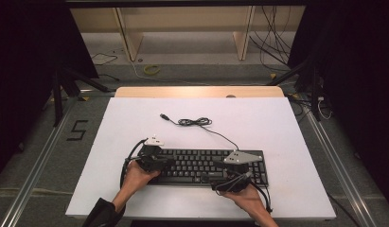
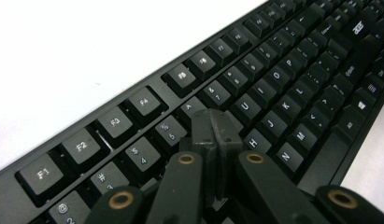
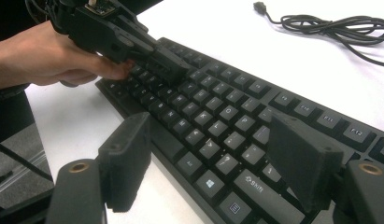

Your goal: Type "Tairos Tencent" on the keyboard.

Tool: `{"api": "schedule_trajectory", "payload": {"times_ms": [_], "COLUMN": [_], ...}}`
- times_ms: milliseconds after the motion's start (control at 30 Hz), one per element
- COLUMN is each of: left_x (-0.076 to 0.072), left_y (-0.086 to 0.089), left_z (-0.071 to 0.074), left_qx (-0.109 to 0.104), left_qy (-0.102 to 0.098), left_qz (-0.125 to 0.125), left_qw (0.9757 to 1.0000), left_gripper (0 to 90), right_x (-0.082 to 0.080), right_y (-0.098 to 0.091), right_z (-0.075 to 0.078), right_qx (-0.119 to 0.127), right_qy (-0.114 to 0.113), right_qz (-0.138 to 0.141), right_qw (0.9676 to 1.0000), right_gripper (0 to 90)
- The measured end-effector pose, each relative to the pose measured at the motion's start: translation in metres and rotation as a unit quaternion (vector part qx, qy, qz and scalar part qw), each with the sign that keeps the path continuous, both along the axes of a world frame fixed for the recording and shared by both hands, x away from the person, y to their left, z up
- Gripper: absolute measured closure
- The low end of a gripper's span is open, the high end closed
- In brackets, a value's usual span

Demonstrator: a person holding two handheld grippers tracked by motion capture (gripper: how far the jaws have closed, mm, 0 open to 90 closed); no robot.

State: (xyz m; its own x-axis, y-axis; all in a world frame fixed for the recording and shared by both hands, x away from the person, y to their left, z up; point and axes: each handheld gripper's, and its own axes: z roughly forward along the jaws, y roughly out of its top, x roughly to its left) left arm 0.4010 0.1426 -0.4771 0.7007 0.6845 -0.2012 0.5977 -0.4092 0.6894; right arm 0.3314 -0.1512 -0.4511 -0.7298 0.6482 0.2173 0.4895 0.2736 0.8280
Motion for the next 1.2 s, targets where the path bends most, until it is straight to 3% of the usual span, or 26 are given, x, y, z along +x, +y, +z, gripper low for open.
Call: {"api": "schedule_trajectory", "payload": {"times_ms": [333,833,1033,1200], "left_x": [-0.001,-0.004,-0.006,-0.009], "left_y": [0.000,0.007,0.010,0.012], "left_z": [0.001,0.012,0.015,0.018], "left_qx": [-0.003,-0.026,-0.041,-0.053], "left_qy": [-0.003,-0.009,-0.007,-0.005], "left_qz": [0.004,0.001,-0.002,-0.002], "left_qw": [1.0000,0.9996,0.9991,0.9986], "left_gripper": [88.9,76.2,68.5,56.0], "right_x": [-0.002,-0.002,-0.002,-0.003], "right_y": [0.001,-0.003,-0.005,-0.007], "right_z": [-0.002,-0.002,-0.001,-0.001], "right_qx": [-0.007,-0.004,-0.002,-0.002], "right_qy": [-0.001,-0.003,-0.003,-0.005], "right_qz": [0.000,-0.005,-0.007,-0.009], "right_qw": [1.0000,1.0000,1.0000,0.9999], "right_gripper": [31.5,31.5,31.5,31.5]}}
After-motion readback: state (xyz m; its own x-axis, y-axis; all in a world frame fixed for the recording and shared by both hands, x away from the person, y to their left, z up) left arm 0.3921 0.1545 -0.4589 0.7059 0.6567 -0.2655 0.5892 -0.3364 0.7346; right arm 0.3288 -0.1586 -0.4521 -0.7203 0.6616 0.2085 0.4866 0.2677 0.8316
